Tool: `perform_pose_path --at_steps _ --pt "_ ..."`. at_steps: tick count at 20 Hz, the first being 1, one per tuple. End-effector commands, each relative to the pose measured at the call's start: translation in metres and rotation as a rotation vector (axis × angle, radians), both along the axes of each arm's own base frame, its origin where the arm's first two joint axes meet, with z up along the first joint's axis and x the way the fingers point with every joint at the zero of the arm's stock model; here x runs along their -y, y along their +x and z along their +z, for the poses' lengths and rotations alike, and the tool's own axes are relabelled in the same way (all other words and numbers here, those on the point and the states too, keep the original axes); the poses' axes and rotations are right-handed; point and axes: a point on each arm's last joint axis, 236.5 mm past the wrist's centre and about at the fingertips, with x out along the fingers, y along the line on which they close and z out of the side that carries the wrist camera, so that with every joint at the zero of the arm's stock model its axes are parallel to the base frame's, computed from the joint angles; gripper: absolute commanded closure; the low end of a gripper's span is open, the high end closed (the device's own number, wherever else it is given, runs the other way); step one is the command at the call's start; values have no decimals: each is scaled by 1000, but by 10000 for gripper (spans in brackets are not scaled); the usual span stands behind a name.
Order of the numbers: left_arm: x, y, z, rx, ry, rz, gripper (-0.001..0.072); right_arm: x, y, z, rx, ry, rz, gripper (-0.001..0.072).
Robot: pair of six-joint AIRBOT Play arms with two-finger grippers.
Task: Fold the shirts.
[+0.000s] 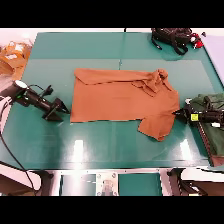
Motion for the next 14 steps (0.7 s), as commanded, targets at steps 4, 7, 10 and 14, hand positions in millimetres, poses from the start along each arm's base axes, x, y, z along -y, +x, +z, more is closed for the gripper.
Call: perform_pose_path --at_steps 4,7,10,14 --pt "27 -16 -32 -7 29 1 42 -1 14 -2 27 -10 7 694" --pt "37 7 -42 79 63 43 207 -1 14 -2 29 -9 11 694" --pt "34 23 -45 129 84 83 354 -2 13 -1 28 -4 16 694" --pt "43 18 -32 116 25 62 355 -3 13 -1 31 -3 25 694"
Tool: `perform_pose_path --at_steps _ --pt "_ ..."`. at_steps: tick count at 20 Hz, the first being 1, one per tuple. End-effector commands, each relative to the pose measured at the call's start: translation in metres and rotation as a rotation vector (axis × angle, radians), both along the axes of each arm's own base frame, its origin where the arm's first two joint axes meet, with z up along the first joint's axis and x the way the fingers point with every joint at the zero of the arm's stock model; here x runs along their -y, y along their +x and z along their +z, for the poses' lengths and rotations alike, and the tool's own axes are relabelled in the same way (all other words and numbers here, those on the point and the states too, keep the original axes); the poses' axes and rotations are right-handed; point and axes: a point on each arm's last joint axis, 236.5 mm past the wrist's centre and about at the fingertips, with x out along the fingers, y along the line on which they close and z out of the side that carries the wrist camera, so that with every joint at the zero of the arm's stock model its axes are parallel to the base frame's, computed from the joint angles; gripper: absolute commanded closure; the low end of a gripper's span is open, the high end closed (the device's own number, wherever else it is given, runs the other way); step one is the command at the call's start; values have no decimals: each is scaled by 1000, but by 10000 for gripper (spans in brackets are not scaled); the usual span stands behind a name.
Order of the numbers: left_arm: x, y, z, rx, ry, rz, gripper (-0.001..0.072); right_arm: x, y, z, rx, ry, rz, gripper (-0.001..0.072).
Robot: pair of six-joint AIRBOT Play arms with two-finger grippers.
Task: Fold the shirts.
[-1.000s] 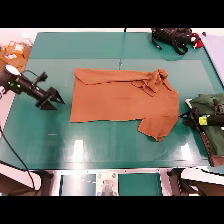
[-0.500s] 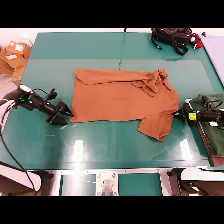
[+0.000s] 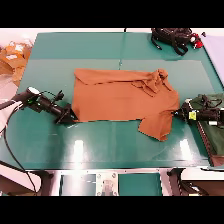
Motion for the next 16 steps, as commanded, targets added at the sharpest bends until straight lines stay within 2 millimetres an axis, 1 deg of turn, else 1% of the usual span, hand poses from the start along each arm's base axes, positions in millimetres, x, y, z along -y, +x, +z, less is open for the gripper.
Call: perform_pose_path --at_steps 1,3,5,7,8,9,10,11,12,15,16 --pt "-6 28 -3 121 56 51 355 -1 -1 1 3 1 10 694" --pt "-19 17 15 154 118 -16 355 -1 -1 1 8 -2 16 694" --pt "-42 11 37 224 239 -68 354 -1 -1 1 9 -2 17 694" --pt "-69 11 60 305 380 -72 353 -1 0 1 9 -3 17 694" --pt "-77 17 70 360 423 -63 326 0 0 0 11 -6 16 694" --pt "-80 28 77 410 449 -23 202 0 0 0 15 -8 20 695" --pt "-80 39 80 447 454 13 80 0 0 0 14 -8 20 694" --pt "-76 46 79 466 435 45 84 0 0 0 14 -8 20 694" --pt "-70 47 71 470 413 76 84 0 0 0 14 -8 20 695" --pt "-53 34 39 438 344 155 84 0 0 1 14 -8 20 695" --pt "-45 30 31 441 311 178 84 0 0 0 15 -8 19 695"
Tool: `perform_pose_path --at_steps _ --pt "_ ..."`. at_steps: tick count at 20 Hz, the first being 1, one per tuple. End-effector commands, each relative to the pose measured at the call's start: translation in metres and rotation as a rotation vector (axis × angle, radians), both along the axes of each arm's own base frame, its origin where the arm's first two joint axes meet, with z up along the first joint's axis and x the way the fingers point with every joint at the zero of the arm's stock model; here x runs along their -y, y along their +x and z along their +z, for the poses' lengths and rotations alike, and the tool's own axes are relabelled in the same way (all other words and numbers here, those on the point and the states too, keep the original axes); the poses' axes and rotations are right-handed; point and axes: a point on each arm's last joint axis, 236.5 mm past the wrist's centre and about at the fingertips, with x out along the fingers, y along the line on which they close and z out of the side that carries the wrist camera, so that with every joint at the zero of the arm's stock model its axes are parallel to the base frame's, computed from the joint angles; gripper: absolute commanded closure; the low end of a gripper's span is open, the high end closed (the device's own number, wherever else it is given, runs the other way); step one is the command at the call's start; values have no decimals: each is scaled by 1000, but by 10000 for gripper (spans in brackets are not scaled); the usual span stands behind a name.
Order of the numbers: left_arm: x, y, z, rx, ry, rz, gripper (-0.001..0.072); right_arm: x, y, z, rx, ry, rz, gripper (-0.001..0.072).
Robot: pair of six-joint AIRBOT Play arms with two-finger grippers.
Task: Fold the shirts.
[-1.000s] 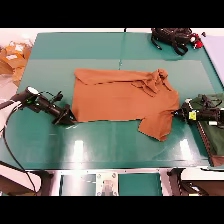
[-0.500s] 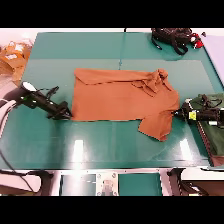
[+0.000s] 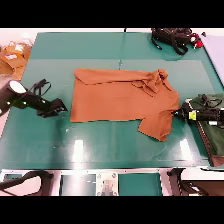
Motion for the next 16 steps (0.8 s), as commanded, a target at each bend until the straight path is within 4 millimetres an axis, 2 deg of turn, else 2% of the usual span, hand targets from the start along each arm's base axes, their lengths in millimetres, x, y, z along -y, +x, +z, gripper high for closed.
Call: perform_pose_path --at_steps 1,5,10,14,15,16 --pt "18 0 -22 63 -95 82 93 1 1 0 2 -3 -2 695" --pt "36 -6 -34 95 -187 123 113 1 3 1 8 1 -9 695" --pt "53 -7 -29 124 -271 126 114 1 3 1 8 1 -9 695" --pt "68 -16 -40 51 -351 122 115 1 2 1 7 2 -9 695" --pt "72 -15 -41 44 -377 123 183 0 2 1 7 3 -8 694" --pt "73 -15 -43 56 -382 102 416 0 2 1 7 4 -7 695"
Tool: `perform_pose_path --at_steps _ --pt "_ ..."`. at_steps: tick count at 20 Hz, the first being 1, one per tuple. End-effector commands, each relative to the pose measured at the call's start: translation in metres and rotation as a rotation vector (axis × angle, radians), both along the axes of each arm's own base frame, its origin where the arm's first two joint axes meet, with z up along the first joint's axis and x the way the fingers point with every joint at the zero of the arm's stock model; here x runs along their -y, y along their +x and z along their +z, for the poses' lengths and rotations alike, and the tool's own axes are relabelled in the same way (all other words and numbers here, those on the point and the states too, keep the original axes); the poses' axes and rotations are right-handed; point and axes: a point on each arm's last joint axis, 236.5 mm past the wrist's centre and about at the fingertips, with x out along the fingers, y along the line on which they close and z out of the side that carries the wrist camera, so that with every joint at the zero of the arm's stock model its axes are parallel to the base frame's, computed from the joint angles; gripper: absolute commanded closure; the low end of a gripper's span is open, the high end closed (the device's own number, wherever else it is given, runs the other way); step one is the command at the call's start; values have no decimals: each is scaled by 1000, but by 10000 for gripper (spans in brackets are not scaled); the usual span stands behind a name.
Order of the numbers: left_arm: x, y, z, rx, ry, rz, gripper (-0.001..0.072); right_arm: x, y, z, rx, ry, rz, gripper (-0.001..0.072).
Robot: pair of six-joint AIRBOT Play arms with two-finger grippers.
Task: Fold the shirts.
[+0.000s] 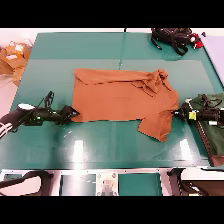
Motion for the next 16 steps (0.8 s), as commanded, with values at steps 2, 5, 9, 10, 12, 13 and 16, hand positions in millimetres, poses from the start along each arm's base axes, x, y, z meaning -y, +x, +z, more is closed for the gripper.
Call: perform_pose_path --at_steps 2,5,9,10,12,13,16 --pt "8 3 -3 25 -43 -18 618 0 0 0 -1 3 2 684" --pt "6 5 -4 36 -30 -17 685 0 -2 1 -4 7 1 471" --pt "9 1 -1 26 -49 -33 685 6 -12 2 -21 34 -10 357" --pt "10 1 -1 26 -51 -35 685 4 -15 1 -29 41 -5 358" --pt "9 1 -1 27 -49 -33 685 -9 -18 -4 -42 57 4 369" --pt "9 2 -1 28 -48 -32 685 -14 -17 -7 -46 53 18 482" --pt "12 10 16 57 -79 -60 686 -16 0 4 -2 59 12 695"
